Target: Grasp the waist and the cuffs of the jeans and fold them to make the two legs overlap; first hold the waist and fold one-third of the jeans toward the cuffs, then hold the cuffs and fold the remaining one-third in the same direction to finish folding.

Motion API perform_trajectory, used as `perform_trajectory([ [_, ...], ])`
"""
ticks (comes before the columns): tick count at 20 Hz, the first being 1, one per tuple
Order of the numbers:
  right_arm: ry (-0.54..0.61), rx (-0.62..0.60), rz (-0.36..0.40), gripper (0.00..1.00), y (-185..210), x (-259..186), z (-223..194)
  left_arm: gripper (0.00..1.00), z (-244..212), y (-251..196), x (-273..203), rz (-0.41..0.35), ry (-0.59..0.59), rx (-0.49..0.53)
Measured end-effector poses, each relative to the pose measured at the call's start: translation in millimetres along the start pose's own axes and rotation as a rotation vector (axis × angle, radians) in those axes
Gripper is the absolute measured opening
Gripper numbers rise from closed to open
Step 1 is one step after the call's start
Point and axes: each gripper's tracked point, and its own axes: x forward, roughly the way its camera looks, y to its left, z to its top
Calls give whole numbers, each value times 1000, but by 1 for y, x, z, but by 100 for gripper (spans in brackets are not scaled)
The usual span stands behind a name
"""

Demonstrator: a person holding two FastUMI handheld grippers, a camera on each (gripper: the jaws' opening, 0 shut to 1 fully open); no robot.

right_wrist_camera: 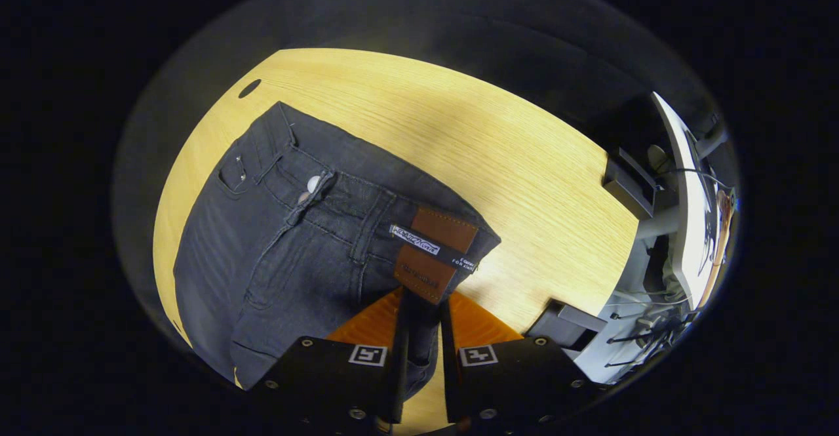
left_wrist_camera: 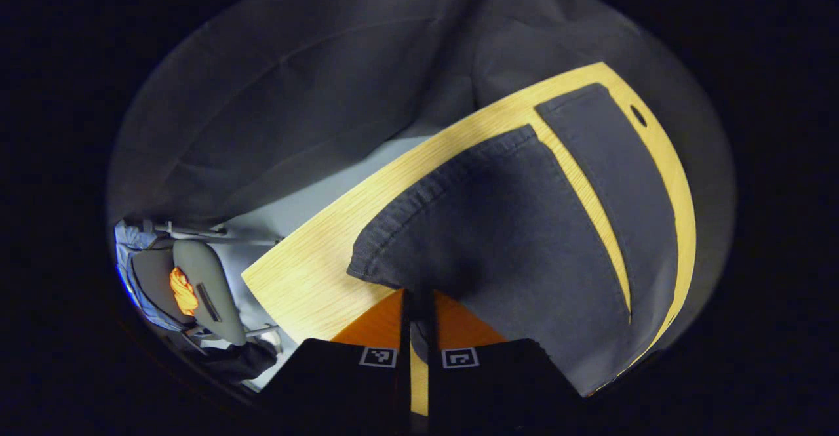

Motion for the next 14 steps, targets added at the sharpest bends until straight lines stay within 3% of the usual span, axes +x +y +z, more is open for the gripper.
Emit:
perform_trajectory([
  [1, 14, 52, 43, 26, 1, 3, 2, 10, 1, -1, 6, -21, -26, -21],
  [2, 17, 80, 86, 13, 5, 1, -1, 1, 1, -4, 2, -39, -35, 1],
  [6, 34, 275, 258, 12, 13, -8, 6, 1, 13, -35, -10, -169, -97, -26],
  [7, 24, 299, 299, 7, 13, -19, 5, 1, 17, -42, -16, -195, -112, -23],
  [11, -12, 363, 456, 7, 27, -41, 14, 1, 34, -61, -49, -309, -159, -25],
  [14, -69, 353, 511, 7, 36, -58, 21, 1, 44, -77, -64, -365, -188, -18],
])
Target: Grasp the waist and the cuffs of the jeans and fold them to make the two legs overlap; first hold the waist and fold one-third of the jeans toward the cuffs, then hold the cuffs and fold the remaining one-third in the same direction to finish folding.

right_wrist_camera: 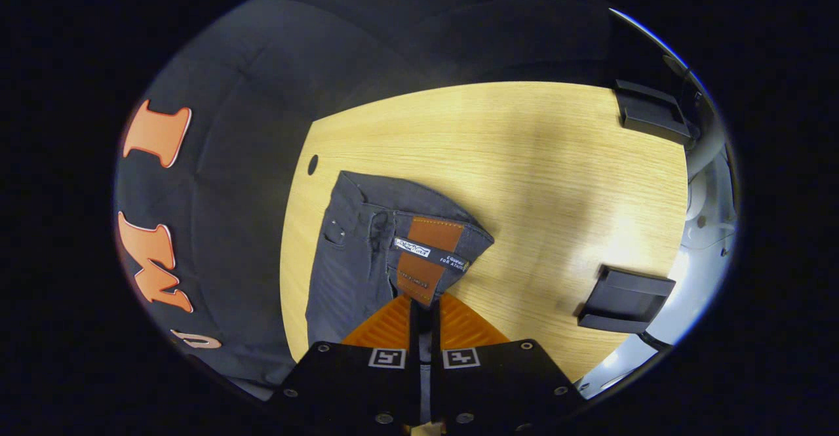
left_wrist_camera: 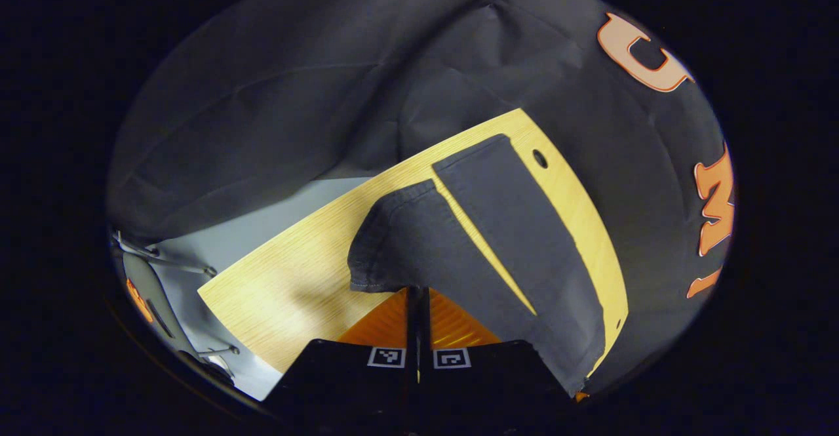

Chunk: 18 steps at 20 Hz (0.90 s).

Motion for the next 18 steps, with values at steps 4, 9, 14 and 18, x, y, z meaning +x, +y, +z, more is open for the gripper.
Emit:
perform_trajectory([
  [4, -14, -47, 49, 6, 28, -12, -3, 1, 8, -19, -6, -43, -14, 30],
  [9, -29, -64, 105, 6, 68, -15, 1, 1, 31, -56, -4, -108, -41, 39],
  [14, -15, -52, 118, 6, 96, -8, 8, 1, 59, -88, 1, -140, -61, 48],
  [18, -4, -4, 135, 6, 116, -4, 15, 1, 87, -108, 14, -144, -73, 52],
])
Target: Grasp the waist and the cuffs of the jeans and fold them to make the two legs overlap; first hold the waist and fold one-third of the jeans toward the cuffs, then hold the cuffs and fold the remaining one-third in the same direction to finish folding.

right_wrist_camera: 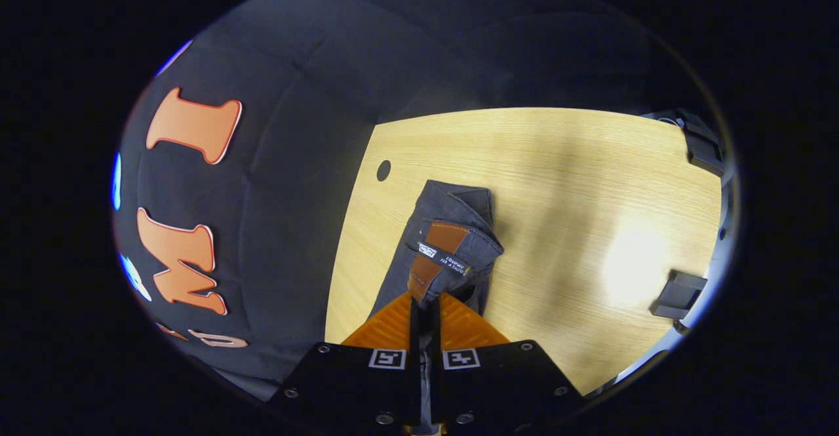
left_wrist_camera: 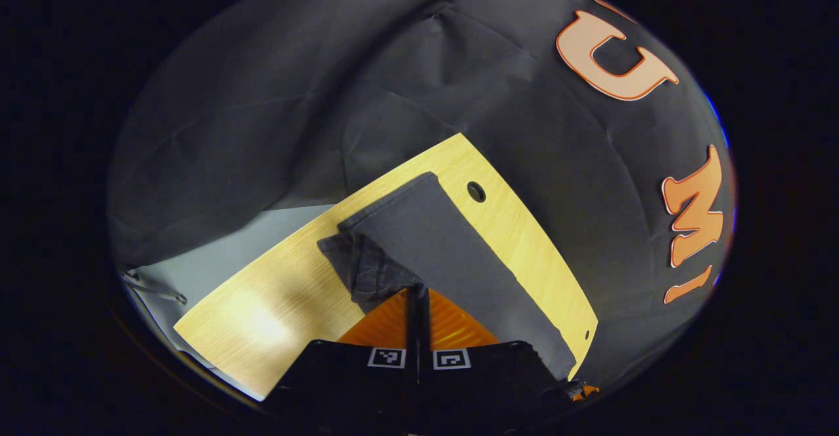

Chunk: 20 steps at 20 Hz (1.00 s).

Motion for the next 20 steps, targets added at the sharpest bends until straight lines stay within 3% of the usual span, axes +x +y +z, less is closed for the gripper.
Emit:
perform_trajectory([
  [7, 40, 43, -8, 6, 21, 26, 18, 1, 40, -19, 36, 26, 2, 24],
  [15, 87, 26, -75, 6, 46, 86, 33, 1, 86, -43, 87, 102, -4, 72],
  [20, 112, 30, -123, 6, 46, 121, 34, 1, 66, -34, 119, 165, 53, 5],
])
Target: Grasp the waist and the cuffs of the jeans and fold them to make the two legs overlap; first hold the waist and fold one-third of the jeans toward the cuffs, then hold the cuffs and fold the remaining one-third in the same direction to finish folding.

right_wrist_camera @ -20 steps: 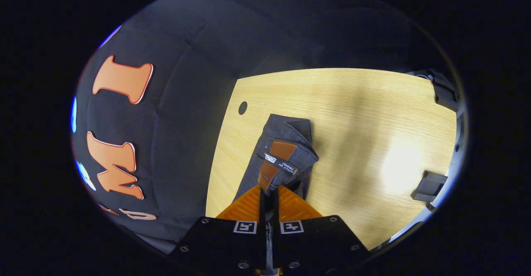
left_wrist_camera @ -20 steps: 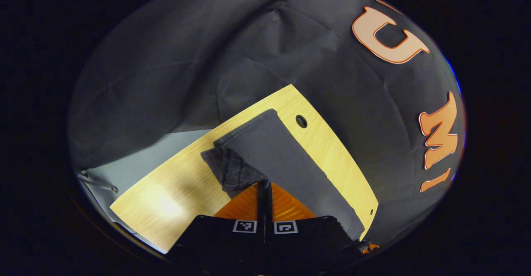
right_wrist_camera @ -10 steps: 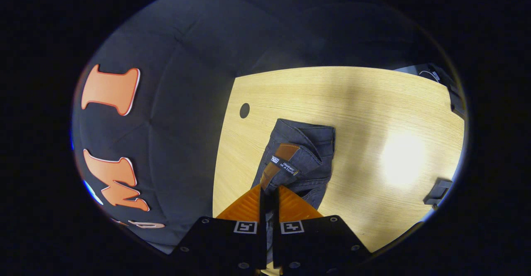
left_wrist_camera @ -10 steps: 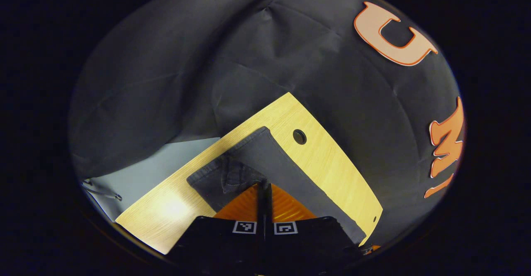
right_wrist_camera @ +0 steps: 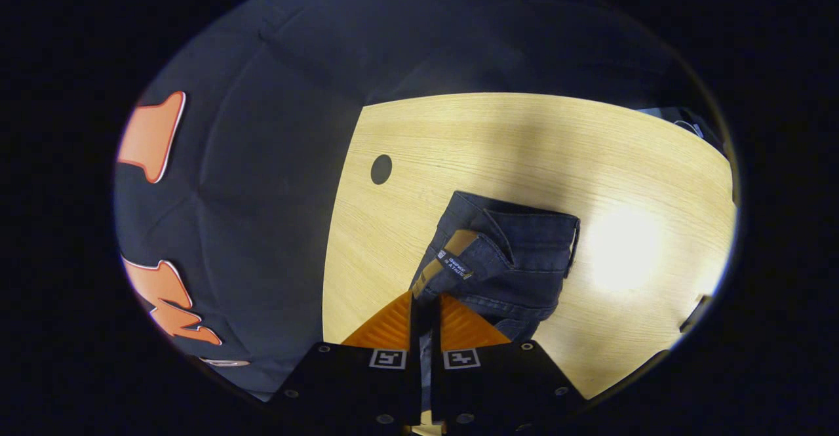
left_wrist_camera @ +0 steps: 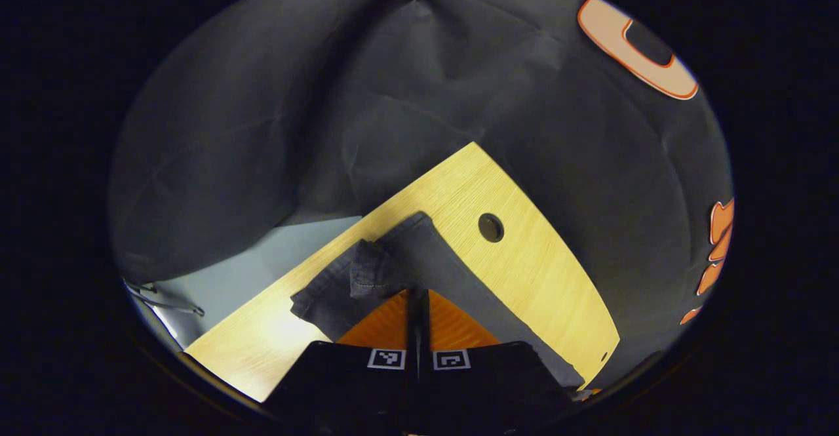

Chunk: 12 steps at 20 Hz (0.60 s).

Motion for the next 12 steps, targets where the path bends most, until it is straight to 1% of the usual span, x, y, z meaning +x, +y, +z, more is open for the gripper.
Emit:
perform_trajectory([
  [2, 5, 6, -22, 6, -3, 10, 0, 1, 3, -1, 0, 0, -10, 2],
  [4, 13, 42, -39, 6, -2, 18, 2, 1, 7, -3, 2, 14, -3, 7],
  [5, 28, 58, -46, 6, -2, 17, -1, 1, 9, -8, 3, -3, 1, -5],
  [6, 32, 74, -35, 6, 1, 18, 1, 3, 15, -12, 0, -19, -15, -29],
  [7, 32, 89, -13, 8, 8, 20, 4, 11, 22, -13, 3, -22, -32, -41],
  [8, 18, 99, 14, 17, 15, 20, 9, 14, 23, -13, 2, -19, -48, -39],
  [9, -4, 107, 55, 19, 24, 16, 15, 17, 24, -15, 5, -30, -45, -30],
  [10, -25, 113, 91, 23, 34, 12, 21, 29, 20, -19, -1, -50, -37, -27],
  [11, -40, 103, 102, 25, 37, 9, 24, 41, 17, -24, 1, -68, -31, -27],
  [12, -48, 79, 94, 34, 34, 5, 22, 44, 15, -32, -7, -93, -27, -20],
])
